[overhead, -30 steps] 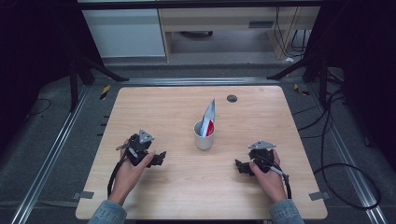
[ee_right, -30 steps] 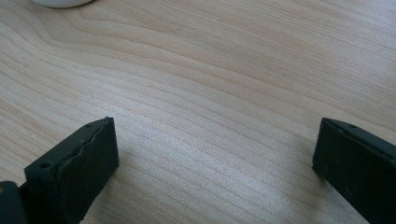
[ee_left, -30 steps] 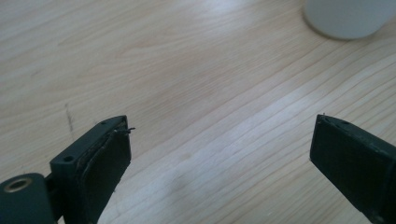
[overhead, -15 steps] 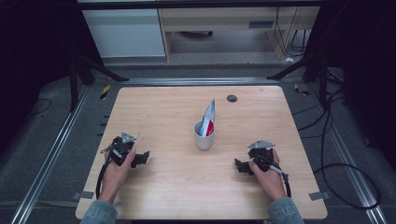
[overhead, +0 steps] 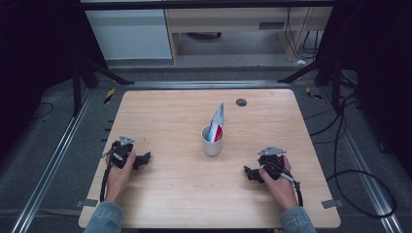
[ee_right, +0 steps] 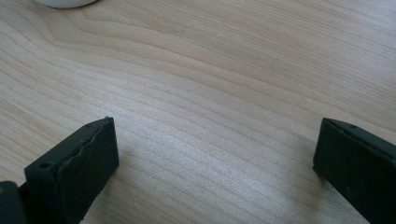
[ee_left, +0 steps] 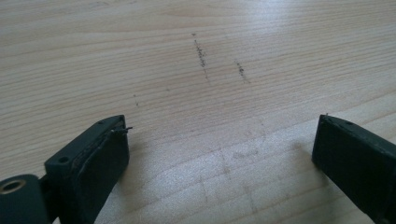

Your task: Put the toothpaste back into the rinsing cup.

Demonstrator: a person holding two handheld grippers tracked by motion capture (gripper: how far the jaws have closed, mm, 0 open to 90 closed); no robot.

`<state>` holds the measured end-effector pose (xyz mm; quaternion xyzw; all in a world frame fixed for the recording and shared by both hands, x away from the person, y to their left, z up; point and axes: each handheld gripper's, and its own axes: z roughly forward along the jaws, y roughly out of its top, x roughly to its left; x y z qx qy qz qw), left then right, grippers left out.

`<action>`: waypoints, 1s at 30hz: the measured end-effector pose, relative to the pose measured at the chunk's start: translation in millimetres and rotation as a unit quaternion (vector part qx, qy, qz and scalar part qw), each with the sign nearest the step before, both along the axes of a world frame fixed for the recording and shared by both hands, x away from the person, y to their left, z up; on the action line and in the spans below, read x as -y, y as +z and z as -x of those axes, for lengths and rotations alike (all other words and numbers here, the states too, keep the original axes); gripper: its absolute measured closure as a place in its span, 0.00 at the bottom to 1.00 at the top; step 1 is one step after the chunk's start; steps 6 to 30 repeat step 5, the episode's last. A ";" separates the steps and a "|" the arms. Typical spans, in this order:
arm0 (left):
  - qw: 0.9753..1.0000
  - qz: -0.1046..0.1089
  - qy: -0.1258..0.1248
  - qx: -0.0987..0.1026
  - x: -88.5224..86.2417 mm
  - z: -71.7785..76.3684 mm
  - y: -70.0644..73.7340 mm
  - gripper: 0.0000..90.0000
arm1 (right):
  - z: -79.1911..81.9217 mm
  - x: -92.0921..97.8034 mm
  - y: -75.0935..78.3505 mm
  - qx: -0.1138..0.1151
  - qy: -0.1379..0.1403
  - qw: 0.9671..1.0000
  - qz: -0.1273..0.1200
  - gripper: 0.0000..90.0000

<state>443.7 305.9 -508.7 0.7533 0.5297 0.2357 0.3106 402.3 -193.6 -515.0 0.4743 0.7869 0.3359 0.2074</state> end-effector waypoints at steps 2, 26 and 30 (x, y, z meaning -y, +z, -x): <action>1.000 0.000 -0.001 -0.001 0.0 0.1 0.0 0.02 | 0.0 0.0 0.0 0.000 0.000 1.000 0.000 0.00; 1.000 0.000 0.004 -0.005 -0.3 0.6 -0.3 0.00 | 0.0 0.0 0.0 0.000 0.000 1.000 0.000 0.00; 1.000 0.000 0.004 -0.005 -0.3 0.6 -0.3 0.00 | 0.0 0.0 0.0 0.000 0.000 1.000 0.000 0.00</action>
